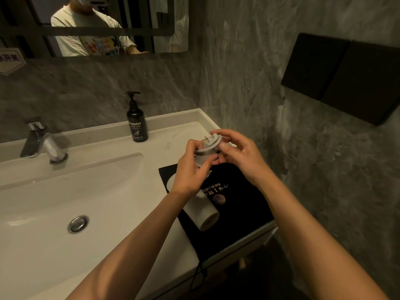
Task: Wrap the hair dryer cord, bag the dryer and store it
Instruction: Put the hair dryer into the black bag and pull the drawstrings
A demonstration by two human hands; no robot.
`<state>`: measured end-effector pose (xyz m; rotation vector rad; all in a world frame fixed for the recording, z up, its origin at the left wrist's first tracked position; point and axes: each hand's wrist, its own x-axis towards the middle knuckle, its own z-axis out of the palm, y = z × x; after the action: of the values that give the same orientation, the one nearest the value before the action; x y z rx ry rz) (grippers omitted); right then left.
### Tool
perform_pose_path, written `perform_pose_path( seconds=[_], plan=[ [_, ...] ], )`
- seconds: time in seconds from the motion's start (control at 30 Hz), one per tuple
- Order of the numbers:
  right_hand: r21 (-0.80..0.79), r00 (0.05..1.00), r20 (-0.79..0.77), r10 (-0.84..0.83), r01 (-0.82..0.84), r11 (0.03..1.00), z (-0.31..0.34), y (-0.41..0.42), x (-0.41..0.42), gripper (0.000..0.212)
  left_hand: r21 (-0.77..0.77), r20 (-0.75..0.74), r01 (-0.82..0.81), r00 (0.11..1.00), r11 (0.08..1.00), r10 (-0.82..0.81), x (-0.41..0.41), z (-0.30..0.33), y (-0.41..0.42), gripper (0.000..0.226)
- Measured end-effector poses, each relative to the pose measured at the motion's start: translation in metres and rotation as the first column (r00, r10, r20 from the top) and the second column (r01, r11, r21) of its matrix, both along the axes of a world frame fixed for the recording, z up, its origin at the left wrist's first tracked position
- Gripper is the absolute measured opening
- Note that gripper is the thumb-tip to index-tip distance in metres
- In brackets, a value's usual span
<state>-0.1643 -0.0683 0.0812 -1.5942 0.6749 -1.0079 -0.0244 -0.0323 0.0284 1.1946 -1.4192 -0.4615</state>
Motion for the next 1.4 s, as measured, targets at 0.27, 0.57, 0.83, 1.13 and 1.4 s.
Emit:
perform_pose_path(
  seconds=[0.27, 0.57, 0.83, 1.13, 1.4],
  plan=[
    [0.016, 0.971, -0.059, -0.233, 0.234, 0.972, 0.002, -0.003, 0.012, 0.027, -0.006, -0.072, 0.01, 0.997, 1.0, -0.01, -0.002, 0.004, -0.002, 0.026],
    [-0.011, 0.989, -0.005, -0.147, 0.147, 0.989, -0.018, 0.008, 0.02, 0.025, 0.098, -0.142, 0.121, 0.984, 0.988, -0.107, 0.01, 0.01, -0.003, 0.055],
    [0.039, 0.969, 0.063, -0.237, 0.235, 0.971, -0.033, 0.015, 0.033, 0.032, 0.087, -0.151, 0.196, 0.972, 0.977, -0.182, 0.016, 0.014, -0.002, 0.036],
    [0.14, 0.94, 0.139, -0.31, 0.291, 0.946, -0.028, 0.019, 0.031, 0.028, 0.165, -0.244, 0.23, 0.952, 0.959, -0.186, 0.022, 0.013, -0.002, 0.045],
    [0.264, 0.936, 0.238, -0.259, 0.195, 0.945, -0.035, 0.014, 0.03, 0.024, 0.246, -0.212, 0.308, 0.942, 0.919, -0.259, 0.03, 0.019, 0.005, 0.042]
  ],
)
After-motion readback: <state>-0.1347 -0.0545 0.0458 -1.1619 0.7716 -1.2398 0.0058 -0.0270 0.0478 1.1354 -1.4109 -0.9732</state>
